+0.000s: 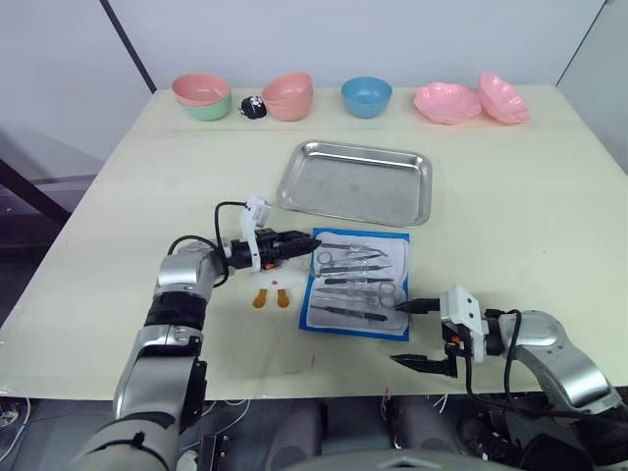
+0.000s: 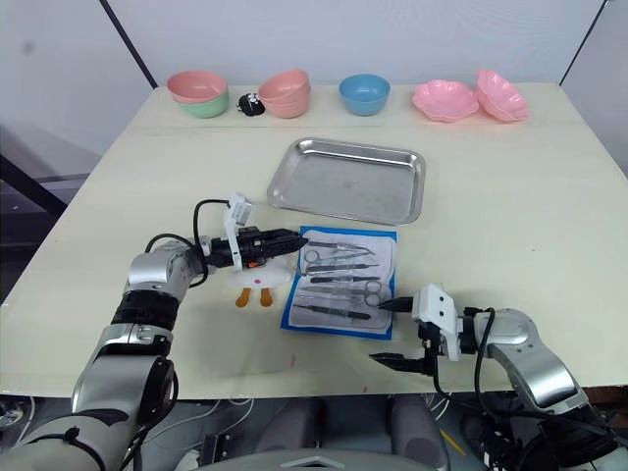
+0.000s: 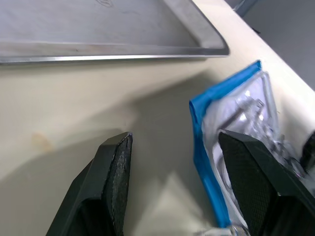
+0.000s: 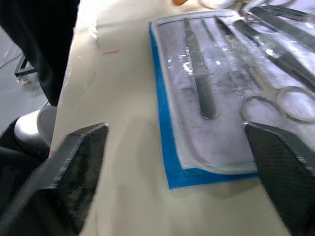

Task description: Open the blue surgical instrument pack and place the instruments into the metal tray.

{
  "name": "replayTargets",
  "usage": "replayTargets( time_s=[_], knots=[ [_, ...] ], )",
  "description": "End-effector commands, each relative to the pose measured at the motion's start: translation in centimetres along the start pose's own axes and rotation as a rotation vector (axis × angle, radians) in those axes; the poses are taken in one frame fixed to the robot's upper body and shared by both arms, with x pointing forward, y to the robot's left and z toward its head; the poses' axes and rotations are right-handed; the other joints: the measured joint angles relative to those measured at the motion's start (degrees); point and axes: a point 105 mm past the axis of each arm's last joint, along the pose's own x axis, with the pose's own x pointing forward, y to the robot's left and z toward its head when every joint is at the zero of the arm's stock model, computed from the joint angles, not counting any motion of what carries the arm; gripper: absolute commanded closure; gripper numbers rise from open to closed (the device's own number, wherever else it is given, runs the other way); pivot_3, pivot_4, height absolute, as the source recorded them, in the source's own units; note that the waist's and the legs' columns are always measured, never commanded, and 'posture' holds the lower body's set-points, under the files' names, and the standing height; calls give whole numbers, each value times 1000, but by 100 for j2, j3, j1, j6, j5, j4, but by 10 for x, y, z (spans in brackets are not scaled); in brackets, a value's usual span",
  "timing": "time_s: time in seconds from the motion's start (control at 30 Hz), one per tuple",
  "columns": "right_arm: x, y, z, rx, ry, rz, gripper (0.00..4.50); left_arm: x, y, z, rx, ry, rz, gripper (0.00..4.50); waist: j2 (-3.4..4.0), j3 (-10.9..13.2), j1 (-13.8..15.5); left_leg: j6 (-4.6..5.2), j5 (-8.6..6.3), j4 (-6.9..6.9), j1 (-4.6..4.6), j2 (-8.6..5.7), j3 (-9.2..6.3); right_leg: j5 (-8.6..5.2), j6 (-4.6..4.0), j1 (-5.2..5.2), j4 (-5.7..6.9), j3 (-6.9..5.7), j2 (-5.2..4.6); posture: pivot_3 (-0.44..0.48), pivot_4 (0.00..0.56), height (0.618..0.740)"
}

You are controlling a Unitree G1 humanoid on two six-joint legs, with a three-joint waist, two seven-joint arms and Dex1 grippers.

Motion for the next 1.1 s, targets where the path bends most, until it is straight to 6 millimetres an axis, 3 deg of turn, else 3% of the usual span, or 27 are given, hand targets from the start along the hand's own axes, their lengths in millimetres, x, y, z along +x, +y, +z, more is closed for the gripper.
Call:
replayTargets(
  time_s=[0.03, 0.17, 0.27, 0.4, 0.7, 0.87, 1.1],
  knots=[
    [-10, 4, 25, -28, -71, 30, 33, -11, -5, 0, -7, -3, -40, 1529, -4, 3, -2, 0, 0, 0, -12, 0, -2, 0, 0, -12, 2, 0, 0, 0, 150, 740],
    [-19, -1, 44, -33, -122, 11, 33, -19, -9, 7, 97, -28, -68, 1529, -13, 13, 5, 0, 0, 1, -27, 1, -3, 1, -1, -26, 2, -1, 0, 0, 150, 740],
    [-25, -17, 63, -79, -178, -64, 33, -30, -12, 18, 213, -53, -88, 1529, -25, 31, -2, -1, 1, 2, -29, 1, -2, 1, -1, -27, 3, -1, 0, 0, 150, 740],
    [-26, -31, 71, -141, -196, -124, 33, -42, -18, 29, 368, -62, -127, 1529, -32, 39, 19, -1, 1, 2, -38, 2, -11, 1, -1, -32, 2, -10, 0, 0, 150, 740],
    [1, -42, 53, -238, -187, -150, 33, -47, -50, 42, 637, -41, -290, 1529, -33, 49, 24, -3, 2, 13, -77, -11, -15, 2, -2, -59, -2, -19, -15, 0, 150, 740],
    [9, -49, 41, -255, -178, -156, 0, -44, -63, 43, 712, 10, -357, 43, -28, 55, 12, -2, 2, 13, -73, -9, -16, 2, -2, -59, 4, -19, -11, 0, 150, 740],
    [11, -56, 27, -268, -135, -145, 0, -51, -75, 34, 764, 76, -422, 43, -22, 61, -5, -1, 2, 12, -72, -8, -15, 2, -2, -59, 3, -17, -11, 0, 150, 740]
  ],
)
